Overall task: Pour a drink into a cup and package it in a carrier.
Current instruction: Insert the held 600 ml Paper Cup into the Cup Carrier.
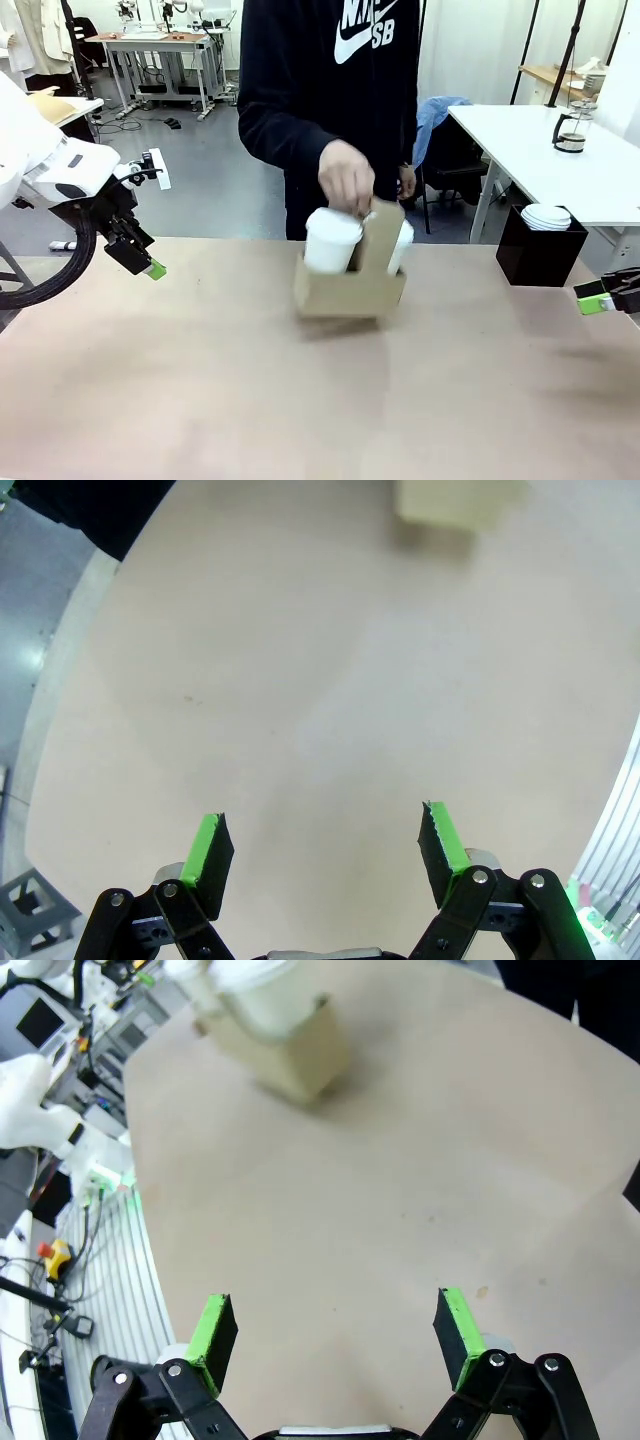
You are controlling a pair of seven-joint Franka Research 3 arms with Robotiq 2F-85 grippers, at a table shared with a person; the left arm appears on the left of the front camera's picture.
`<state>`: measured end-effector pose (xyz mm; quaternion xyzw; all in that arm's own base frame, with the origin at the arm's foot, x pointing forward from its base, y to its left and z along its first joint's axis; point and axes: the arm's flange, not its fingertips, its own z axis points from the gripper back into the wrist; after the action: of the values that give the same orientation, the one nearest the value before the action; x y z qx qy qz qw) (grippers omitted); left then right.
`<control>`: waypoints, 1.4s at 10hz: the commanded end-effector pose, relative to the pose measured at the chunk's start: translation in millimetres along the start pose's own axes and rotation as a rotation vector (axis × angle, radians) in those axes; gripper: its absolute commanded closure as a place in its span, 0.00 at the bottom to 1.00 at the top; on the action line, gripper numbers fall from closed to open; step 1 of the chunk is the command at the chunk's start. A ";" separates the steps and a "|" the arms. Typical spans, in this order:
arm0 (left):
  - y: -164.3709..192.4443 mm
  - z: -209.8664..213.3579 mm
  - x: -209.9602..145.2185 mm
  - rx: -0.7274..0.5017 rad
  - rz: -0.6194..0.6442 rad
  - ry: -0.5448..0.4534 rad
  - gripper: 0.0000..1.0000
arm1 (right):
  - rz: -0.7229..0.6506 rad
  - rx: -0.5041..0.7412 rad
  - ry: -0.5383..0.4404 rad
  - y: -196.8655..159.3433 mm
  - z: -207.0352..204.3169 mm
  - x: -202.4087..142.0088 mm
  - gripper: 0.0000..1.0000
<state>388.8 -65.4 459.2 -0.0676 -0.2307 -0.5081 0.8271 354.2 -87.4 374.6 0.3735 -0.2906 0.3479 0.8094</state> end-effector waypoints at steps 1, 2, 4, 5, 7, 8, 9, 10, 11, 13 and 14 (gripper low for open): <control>-1.0 1.0 -0.8 -0.005 0.011 -0.004 0.06 | 0.008 -0.001 -0.010 -1.5 -0.9 -0.8 0.00; -1.0 1.0 -0.8 -0.005 0.011 -0.004 0.06 | 0.008 -0.001 -0.010 -1.5 -0.9 -0.8 0.00; -1.0 1.0 -0.8 -0.005 0.011 -0.004 0.06 | 0.008 -0.001 -0.010 -1.5 -0.9 -0.8 0.00; -1.0 1.0 -0.8 -0.005 0.011 -0.004 0.06 | 0.008 -0.001 -0.010 -1.5 -0.9 -0.8 0.00; -1.0 1.0 -0.8 -0.005 0.011 -0.004 0.06 | 0.008 -0.001 -0.010 -1.5 -0.9 -0.8 0.00; -1.0 1.0 -0.8 -0.005 0.011 -0.004 0.06 | 0.008 -0.001 -0.010 -1.5 -0.9 -0.8 0.00; -1.0 1.0 -0.8 -0.005 0.011 -0.004 0.06 | 0.008 -0.001 -0.010 -1.5 -0.9 -0.8 0.00; -1.0 1.0 -0.8 -0.005 0.011 -0.004 0.06 | 0.008 -0.001 -0.010 -1.5 -0.9 -0.8 0.00; -1.0 1.0 -0.8 -0.005 0.011 -0.004 0.06 | 0.008 -0.001 -0.010 -1.5 -0.9 -0.8 0.00; -1.0 1.0 -0.8 -0.005 0.011 -0.004 0.06 | 0.008 -0.001 -0.010 -1.5 -0.9 -0.8 0.00; -1.0 1.0 -0.8 -0.005 0.011 -0.004 0.06 | 0.008 -0.001 -0.010 -1.5 -0.9 -0.8 0.00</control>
<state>388.8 -65.4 459.2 -0.0676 -0.2307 -0.5081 0.8271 354.2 -87.4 374.6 0.3735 -0.2906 0.3479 0.8094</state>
